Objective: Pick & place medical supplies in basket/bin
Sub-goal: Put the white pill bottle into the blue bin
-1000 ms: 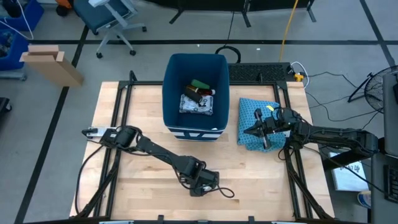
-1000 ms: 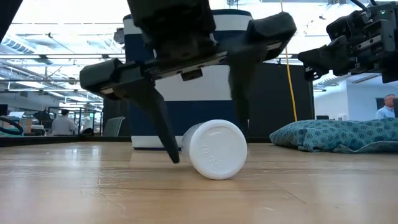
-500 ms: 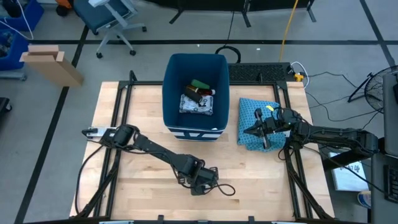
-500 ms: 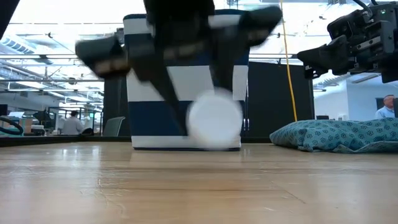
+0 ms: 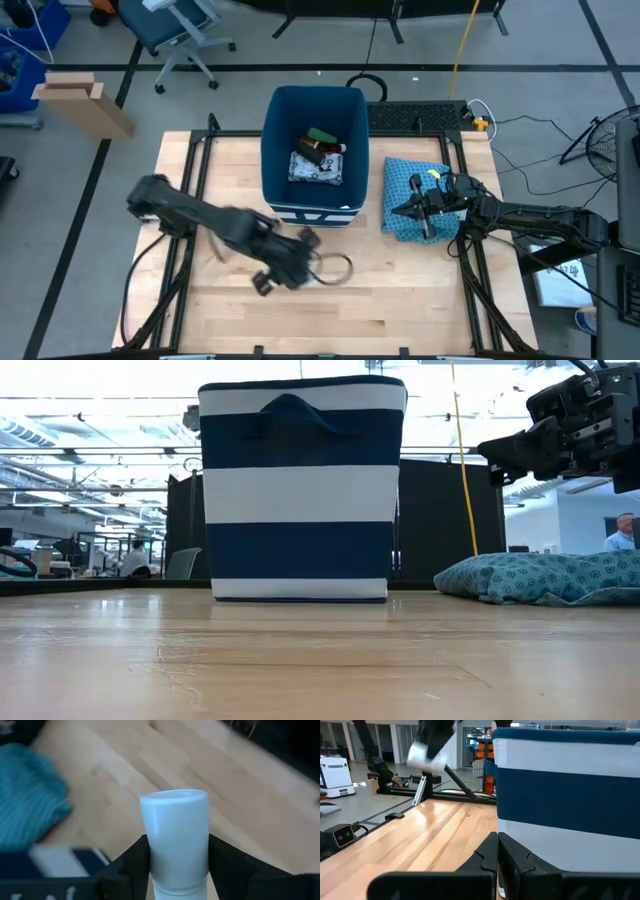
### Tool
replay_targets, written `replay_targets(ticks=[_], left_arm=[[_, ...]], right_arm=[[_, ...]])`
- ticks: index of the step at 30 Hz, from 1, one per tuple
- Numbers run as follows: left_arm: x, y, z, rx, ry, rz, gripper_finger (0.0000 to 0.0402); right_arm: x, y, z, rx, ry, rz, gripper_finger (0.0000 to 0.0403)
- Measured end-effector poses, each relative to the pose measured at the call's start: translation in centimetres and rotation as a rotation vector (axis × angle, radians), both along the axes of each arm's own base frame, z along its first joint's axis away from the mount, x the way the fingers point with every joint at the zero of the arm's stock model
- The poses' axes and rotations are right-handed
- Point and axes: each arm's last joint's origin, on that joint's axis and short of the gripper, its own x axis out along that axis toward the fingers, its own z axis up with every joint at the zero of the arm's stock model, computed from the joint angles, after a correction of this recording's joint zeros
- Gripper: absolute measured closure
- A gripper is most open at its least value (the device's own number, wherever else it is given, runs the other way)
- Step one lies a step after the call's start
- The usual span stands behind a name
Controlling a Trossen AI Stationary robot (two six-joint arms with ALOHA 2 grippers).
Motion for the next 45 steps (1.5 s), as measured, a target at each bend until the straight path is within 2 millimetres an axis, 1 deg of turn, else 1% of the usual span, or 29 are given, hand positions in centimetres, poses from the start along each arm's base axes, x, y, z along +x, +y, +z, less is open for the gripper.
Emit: replay_targets(ticks=[5, 8, 10, 13, 15, 18, 21, 24, 26, 30, 33, 36, 38, 41, 45], left_arm=[[-5.4, 2.2, 5.9, -0.168, -0.094, 0.191, 0.0234], [-8.6, 4.1, 8.9, -0.266, -0.193, 0.251, 0.0234], [-10.7, 5.0, 9.9, -0.302, -0.265, 0.252, 0.0234], [-13.2, 6.3, 10.1, -0.358, -0.403, 0.238, 0.0234], [-14.5, 7.2, 9.4, -0.408, -0.526, 0.249, 0.0233], [-15.8, 8.3, 7.4, -0.498, -0.694, 0.256, 0.0233], [-17.0, 9.2, 4.6, -0.565, -0.745, 0.263, 0.0233], [-18.7, 9.7, 2.2, -0.636, -0.840, 0.221, 0.0233], [-19.7, 9.9, -0.2, -0.666, -0.885, 0.209, 0.0233], [-21.4, 10.9, -4.5, -0.674, -0.981, 0.328, 0.0233], [-22.4, 11.5, -6.0, -0.720, -1.127, 0.377, 0.0232], [-22.6, 12.0, -7.7, -0.710, -1.231, 0.478, 0.0232], [-22.5, 12.3, -8.9, -0.689, -1.262, 0.549, 0.0232], [-22.4, 12.6, -9.8, -0.668, -1.296, 0.628, 0.0232], [-22.3, 12.6, -10.5, -0.638, -1.290, 0.625, 0.0232]], right_arm=[[0.0, 0.0, 0.0, 0.004, -0.001, 0.000, 0.0403], [0.0, 0.0, 0.0, 0.004, -0.001, -0.010, 0.0403], [0.0, -0.1, 0.0, 0.007, 0.000, -0.025, 0.0403], [0.0, -0.1, 0.0, 0.007, 0.000, -0.024, 0.0403], [0.0, -0.1, 0.0, 0.007, -0.001, -0.024, 0.0403], [0.0, -0.1, 0.0, 0.007, -0.001, -0.024, 0.0403], [0.0, -0.1, 0.0, 0.007, -0.001, -0.023, 0.0403], [0.0, -0.1, 0.0, 0.008, 0.003, -0.023, 0.0403], [0.0, -0.1, 0.0, 0.010, 0.007, -0.023, 0.0403], [0.0, -0.1, 0.0, 0.010, 0.007, -0.023, 0.0403], [0.0, -0.1, 0.0, 0.009, 0.006, -0.022, 0.0403], [0.0, -0.1, 0.0, 0.009, 0.006, -0.022, 0.0403], [0.0, -0.1, 0.0, 0.009, 0.005, -0.020, 0.0403], [0.0, -0.1, 0.0, 0.031, 0.010, -0.018, 0.0403], [0.0, -0.1, 0.0, 0.035, 0.010, -0.019, 0.0403]])
